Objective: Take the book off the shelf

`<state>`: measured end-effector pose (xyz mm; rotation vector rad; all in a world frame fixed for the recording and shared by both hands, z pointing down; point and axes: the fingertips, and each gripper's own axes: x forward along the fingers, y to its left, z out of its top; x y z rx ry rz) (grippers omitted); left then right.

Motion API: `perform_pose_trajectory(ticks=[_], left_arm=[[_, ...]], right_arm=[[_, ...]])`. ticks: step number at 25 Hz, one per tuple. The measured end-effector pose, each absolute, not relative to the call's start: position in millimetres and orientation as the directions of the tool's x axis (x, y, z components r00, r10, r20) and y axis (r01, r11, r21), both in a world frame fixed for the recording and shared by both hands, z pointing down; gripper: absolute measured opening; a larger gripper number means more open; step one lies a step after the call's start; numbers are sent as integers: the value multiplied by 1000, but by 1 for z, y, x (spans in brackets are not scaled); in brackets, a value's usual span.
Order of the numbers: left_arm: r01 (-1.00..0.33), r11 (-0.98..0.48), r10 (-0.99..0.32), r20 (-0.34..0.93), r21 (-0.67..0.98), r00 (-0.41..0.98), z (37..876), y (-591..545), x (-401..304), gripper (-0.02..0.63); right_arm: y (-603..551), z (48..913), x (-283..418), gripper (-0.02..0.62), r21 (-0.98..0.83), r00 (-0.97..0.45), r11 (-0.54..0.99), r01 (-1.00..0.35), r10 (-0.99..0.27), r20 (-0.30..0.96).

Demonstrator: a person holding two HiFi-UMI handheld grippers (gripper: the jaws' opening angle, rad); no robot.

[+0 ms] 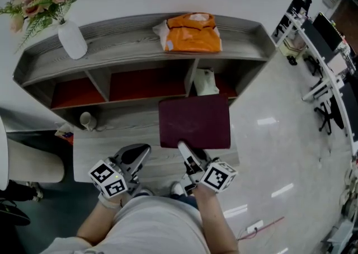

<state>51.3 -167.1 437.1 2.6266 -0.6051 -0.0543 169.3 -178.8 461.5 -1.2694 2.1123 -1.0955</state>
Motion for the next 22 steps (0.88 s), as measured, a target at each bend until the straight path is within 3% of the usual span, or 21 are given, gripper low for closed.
perform_pose_trajectory(ticks=[12,22], left_arm=[[-395,-819,-407,65,417,911,436,-169,56,17],[-401,-815,-413,64,418,908,438,-162,52,17]], right_arm=[[-170,458,182,216,-747,-449,279,-603,-893,29],[-163,459,174,217,-754,-469,294,-588,-883,22]])
